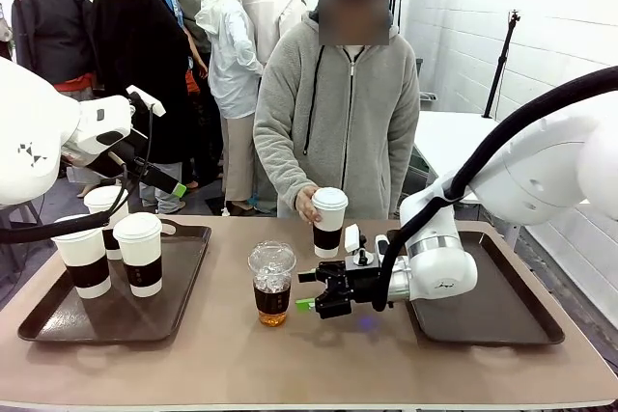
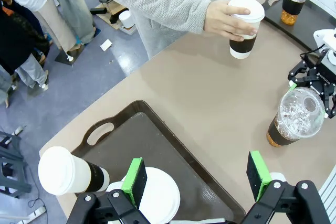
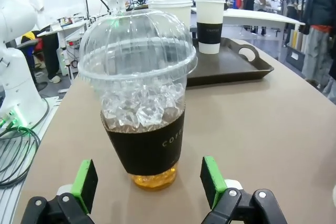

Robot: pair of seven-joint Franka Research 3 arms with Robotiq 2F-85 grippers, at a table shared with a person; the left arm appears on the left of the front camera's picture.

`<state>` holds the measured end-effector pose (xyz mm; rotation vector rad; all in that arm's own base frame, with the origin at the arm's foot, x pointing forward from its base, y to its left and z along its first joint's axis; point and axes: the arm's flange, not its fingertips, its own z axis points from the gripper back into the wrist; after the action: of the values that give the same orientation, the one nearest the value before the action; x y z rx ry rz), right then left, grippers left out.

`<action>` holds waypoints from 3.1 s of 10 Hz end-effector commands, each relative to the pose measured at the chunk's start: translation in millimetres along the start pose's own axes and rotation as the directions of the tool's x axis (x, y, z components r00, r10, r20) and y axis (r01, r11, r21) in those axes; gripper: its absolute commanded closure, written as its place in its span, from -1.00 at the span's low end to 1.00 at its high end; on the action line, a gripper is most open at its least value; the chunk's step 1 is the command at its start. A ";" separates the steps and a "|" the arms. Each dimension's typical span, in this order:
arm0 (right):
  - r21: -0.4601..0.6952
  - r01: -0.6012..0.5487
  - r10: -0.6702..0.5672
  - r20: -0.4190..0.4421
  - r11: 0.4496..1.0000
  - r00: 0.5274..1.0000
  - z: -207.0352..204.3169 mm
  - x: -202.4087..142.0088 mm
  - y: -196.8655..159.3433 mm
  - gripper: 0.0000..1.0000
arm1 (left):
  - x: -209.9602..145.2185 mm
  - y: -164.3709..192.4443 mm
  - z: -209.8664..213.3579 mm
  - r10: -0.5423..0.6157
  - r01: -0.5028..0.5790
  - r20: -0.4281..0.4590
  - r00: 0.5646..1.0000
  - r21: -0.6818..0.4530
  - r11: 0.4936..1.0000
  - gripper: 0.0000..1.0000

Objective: Distribute the coffee onto the tray.
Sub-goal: Pick up another iced Americano from the middle of the table and place it on the right Handle tray.

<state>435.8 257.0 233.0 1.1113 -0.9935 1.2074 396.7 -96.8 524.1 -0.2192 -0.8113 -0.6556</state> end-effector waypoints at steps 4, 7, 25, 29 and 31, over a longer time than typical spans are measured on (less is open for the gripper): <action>0.059 -0.025 0.024 0.020 0.998 1.000 -25.6 2.3 -8.6 -1.00 | 1.2 2.0 0.0 0.003 -0.003 -0.007 1.000 -0.001 1.000 -1.00; 0.079 -0.016 0.015 0.020 0.997 1.000 -31.3 4.5 -9.7 -1.00 | 1.2 2.0 0.0 0.003 -0.003 -0.007 1.000 -0.001 1.000 -1.00; 0.165 0.043 -0.051 0.042 0.985 0.998 -38.1 21.9 -19.3 -0.31 | 1.2 2.0 0.0 0.003 -0.003 -0.007 1.000 -0.001 1.000 -1.00; 0.160 0.045 -0.036 -0.058 0.986 0.998 40.3 59.2 7.7 -0.31 | 1.2 2.0 0.0 0.003 -0.003 -0.007 1.000 -0.001 1.000 -1.00; 0.156 0.071 -0.060 -0.071 0.985 0.996 85.2 63.6 16.2 -0.31 | 1.2 2.0 0.0 0.003 -0.003 -0.007 1.000 -0.001 1.000 -1.00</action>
<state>431.9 200.0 300.6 1.1723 -0.8331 1.3009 396.8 -96.7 524.1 -0.2192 -0.8114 -0.6552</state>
